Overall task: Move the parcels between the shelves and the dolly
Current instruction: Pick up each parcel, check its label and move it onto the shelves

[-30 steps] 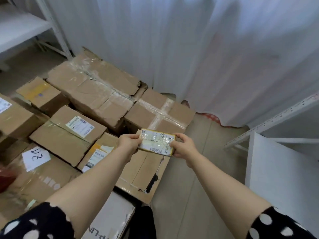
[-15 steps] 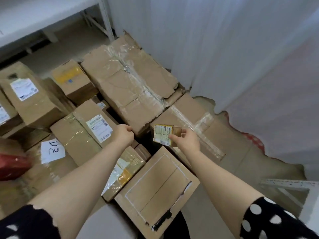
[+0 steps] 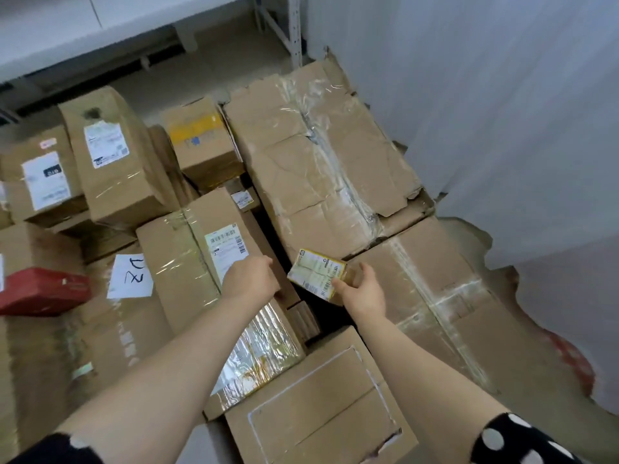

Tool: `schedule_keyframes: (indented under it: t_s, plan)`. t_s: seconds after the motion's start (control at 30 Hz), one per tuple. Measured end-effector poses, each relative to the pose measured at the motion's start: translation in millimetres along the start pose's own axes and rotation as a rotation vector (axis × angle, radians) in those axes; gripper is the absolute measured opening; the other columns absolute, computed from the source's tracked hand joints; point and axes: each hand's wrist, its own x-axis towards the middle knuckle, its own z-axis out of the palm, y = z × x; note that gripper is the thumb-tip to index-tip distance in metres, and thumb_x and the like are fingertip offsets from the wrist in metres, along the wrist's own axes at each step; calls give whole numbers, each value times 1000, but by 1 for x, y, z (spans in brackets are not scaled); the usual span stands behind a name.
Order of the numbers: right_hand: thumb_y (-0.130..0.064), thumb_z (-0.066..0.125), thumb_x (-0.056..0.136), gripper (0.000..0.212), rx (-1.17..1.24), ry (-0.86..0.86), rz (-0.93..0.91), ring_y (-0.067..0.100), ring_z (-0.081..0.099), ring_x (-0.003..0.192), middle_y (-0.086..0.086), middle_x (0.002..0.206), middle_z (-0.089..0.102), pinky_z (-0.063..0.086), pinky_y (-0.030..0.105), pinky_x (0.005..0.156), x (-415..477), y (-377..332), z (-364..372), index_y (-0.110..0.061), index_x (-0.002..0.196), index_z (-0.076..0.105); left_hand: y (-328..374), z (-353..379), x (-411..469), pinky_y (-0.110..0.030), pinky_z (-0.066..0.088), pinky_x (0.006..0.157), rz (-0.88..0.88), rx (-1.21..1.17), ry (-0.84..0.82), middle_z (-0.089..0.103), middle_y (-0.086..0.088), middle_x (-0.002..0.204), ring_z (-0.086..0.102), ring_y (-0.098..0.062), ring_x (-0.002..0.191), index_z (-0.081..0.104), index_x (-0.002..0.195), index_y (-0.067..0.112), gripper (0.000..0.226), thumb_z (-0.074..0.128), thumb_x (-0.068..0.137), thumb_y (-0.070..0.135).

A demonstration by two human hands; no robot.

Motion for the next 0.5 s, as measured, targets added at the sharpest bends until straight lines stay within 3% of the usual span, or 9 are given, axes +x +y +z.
schedule_keyframes:
  t_s: [0.2, 0.27, 0.4, 0.5]
  plan:
    - [-23, 69, 83, 43, 178, -35, 53, 20, 59, 107, -5, 104, 61, 46, 37, 96, 23, -11, 46, -19, 122, 51, -32, 3, 35, -36, 42, 95, -60, -10, -33, 47, -12, 132, 46, -31, 120, 48, 131, 10, 47, 59, 85, 9]
    - [-20, 70, 81, 36, 214, -34, 51, 21, 60, 103, -5, 97, 59, 47, 36, 93, 33, -17, 59, -19, 113, 52, -41, 4, 46, -37, 37, 102, -85, -14, -31, 38, -13, 140, 38, -31, 129, 37, 140, 9, 62, 65, 85, 15]
    - [-21, 70, 83, 39, 212, -47, -34, 20, 62, 97, -1, 99, 64, 48, 30, 84, 56, -40, 87, -18, 118, 53, -62, -1, 70, -47, 30, 112, -165, -77, -85, 5, -11, 157, 11, -31, 145, 9, 152, 16, 108, 81, 73, 31]
    - [-21, 70, 84, 40, 188, -21, -127, 17, 60, 98, -4, 99, 59, 44, 27, 84, 73, -62, 107, -17, 120, 52, -77, -9, 88, -52, 28, 112, -191, -78, -91, 1, -15, 158, 4, -35, 146, 7, 152, 17, 119, 86, 65, 37]
